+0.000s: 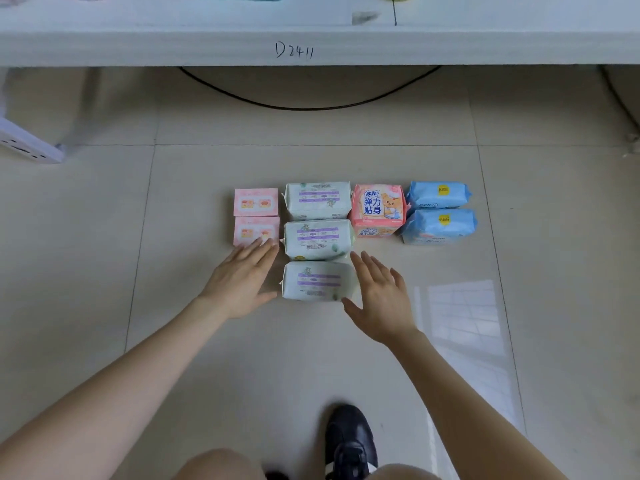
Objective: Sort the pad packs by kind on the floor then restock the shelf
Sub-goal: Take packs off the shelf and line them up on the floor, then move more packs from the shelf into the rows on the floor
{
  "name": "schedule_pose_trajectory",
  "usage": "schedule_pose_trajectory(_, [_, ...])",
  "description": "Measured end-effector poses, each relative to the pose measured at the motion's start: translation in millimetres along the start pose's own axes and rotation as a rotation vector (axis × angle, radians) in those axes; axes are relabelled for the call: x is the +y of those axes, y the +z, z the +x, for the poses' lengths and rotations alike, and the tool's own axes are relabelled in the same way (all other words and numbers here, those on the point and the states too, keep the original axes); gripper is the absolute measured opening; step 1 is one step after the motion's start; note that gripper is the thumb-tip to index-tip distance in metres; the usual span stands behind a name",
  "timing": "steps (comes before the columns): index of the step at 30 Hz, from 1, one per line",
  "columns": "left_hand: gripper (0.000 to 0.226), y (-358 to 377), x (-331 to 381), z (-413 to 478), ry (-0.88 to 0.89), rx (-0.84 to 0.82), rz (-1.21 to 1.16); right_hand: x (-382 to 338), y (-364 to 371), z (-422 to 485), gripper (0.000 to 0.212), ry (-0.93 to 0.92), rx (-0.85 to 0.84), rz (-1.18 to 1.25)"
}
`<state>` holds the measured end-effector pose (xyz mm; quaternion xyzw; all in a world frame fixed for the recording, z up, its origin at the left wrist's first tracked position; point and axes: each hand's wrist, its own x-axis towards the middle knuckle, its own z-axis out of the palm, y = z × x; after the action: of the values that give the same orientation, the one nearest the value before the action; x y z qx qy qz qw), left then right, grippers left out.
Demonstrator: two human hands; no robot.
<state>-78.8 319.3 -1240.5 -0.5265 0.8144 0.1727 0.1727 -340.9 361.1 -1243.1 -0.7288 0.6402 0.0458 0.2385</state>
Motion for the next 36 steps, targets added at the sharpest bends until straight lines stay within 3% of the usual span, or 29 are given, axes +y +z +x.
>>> schedule_pose_trajectory(5, [0.082,-48.6,20.1,-36.3,-0.018,-0.091,0.123,-15.7,-50.0,-29.1,0.072,0.030,-0.088,-0.065])
schedule_pose_trajectory(19, [0.073,-254.3,77.3,-165.1,-0.152,-0.207,0.082,-87.0,-274.0,-115.2,0.067,0.040,-0.241,-0.181])
schedule_pose_trajectory(26, [0.070,-386.2,89.3,-229.5,-0.190,-0.105,0.054,-137.5,-404.6,-163.3,0.064,0.031,-0.127,-0.203])
schedule_pose_trajectory(36, [0.074,-549.8,95.6,-311.0,-0.193,0.175,0.157,-210.7,-558.9,-227.4,0.065,-0.028,0.178,-0.171])
